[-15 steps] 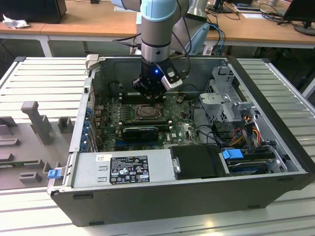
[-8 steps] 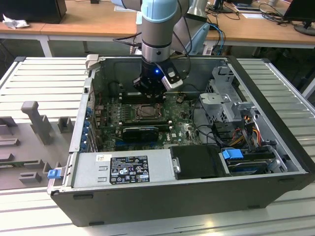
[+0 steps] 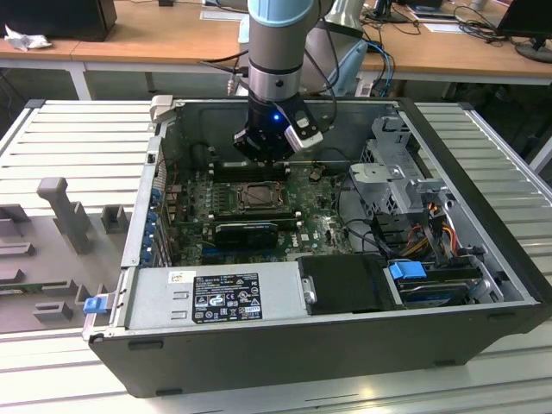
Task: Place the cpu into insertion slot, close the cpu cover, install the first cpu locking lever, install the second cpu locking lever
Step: 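Install the first cpu locking lever, then install the second cpu locking lever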
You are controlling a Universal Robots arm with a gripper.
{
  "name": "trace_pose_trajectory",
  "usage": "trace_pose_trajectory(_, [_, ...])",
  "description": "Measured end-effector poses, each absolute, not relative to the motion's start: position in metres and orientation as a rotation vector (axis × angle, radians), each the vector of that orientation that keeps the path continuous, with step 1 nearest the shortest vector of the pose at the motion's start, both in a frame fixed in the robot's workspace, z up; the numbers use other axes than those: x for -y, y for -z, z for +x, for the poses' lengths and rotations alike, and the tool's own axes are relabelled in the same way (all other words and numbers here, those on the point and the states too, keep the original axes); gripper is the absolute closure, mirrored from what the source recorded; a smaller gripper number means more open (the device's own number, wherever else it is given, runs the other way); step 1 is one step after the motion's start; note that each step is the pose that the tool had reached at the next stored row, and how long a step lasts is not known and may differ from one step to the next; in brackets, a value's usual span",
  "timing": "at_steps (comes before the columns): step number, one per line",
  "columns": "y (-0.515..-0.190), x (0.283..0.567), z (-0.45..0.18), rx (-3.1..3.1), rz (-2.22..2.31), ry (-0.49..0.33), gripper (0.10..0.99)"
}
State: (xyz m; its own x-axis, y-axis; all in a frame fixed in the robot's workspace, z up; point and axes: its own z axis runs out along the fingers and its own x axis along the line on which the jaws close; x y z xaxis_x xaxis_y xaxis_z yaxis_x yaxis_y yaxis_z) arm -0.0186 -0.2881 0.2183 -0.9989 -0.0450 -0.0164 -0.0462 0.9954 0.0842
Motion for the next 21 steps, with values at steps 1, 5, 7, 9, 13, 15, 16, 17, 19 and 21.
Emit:
trace_pose_trajectory(1, [-0.218,0.289,-0.019,-3.123,-0.071,-0.133,0.980])
trace_pose_trajectory(5, [-0.218,0.290,-0.019,-3.123,-0.071,-0.133,0.980])
trace_pose_trajectory(7, [-0.218,0.291,-0.019,-3.123,-0.071,-0.132,0.980])
trace_pose_trajectory(9, [-0.218,0.291,-0.019,-3.123,-0.071,-0.132,0.980])
trace_pose_trajectory(13, [-0.219,0.295,-0.019,-3.124,-0.071,-0.132,0.980])
trace_pose_trajectory(15, [-0.220,0.295,-0.019,-3.124,-0.071,-0.132,0.980])
trace_pose_trajectory(16, [-0.220,0.295,-0.019,-3.123,-0.071,-0.133,0.980])
trace_pose_trajectory(17, [-0.220,0.295,-0.019,-3.123,-0.071,-0.133,0.980])
trace_pose_trajectory(19, [-0.221,0.295,-0.019,-3.123,-0.071,-0.133,0.980])
trace_pose_trajectory(21, [-0.221,0.300,-0.019,-3.123,-0.071,-0.132,0.980])
